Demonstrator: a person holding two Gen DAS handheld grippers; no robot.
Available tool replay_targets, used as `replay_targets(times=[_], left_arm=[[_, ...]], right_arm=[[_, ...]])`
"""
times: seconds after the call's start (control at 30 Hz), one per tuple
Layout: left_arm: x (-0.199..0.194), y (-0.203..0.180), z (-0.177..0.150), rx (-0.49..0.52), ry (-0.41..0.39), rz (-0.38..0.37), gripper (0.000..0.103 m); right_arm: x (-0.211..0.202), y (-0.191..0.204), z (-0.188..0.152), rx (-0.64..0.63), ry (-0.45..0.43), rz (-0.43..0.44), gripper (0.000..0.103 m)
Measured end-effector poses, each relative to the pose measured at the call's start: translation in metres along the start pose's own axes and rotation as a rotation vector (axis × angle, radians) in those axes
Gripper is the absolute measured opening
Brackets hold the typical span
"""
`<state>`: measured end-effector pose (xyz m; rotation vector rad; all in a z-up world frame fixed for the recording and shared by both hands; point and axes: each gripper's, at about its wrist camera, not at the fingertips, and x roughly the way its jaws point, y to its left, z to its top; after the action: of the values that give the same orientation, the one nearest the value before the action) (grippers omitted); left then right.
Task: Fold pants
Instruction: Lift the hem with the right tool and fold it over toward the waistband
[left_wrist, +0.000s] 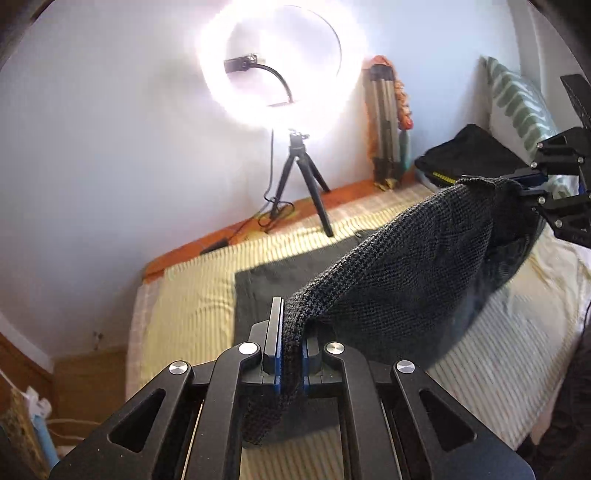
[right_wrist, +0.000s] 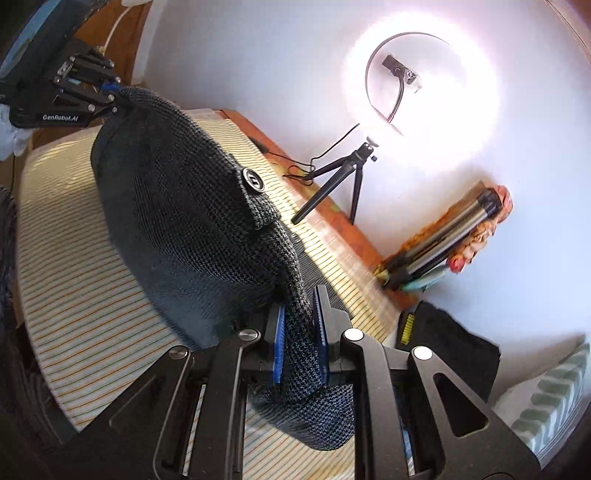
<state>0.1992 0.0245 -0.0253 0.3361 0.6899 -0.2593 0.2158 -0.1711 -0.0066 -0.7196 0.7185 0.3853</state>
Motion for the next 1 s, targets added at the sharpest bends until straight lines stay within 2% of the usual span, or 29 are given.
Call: replay_targets(times=[0.17, 0.43, 0.57, 0.73, 0.9, 1.0], left_arm=[[0.032, 0.004, 0.018, 0.025, -0.008, 0.038, 0.006], [0.112, 0.012, 0.038, 0.011, 0.079, 0.017, 0.006], [0.148, 0.008, 0.036, 0.031, 0.107, 0.014, 0.006], [0.192, 0.007, 0.027, 0.009, 0.163, -0.002, 0.006], [0.211, 0.008, 0.025, 0.013, 0.176, 0.007, 0.007], [0.215, 0.009, 0.025, 0.024, 0.188, 0.013, 0.015]], right_arm=[[0.037, -0.021, 0.01, 0.017, 0.031, 0.007, 0.015], [0.109, -0.04, 0.01, 0.052, 0.117, 0.036, 0.015], [0.147, -0.045, 0.002, 0.05, 0.168, 0.042, 0.015], [0.186, -0.047, -0.005, 0.059, 0.217, 0.053, 0.015], [0.209, -0.05, -0.01, 0.082, 0.243, 0.07, 0.015], [0.218, -0.052, -0.01, 0.101, 0.256, 0.079, 0.015]])
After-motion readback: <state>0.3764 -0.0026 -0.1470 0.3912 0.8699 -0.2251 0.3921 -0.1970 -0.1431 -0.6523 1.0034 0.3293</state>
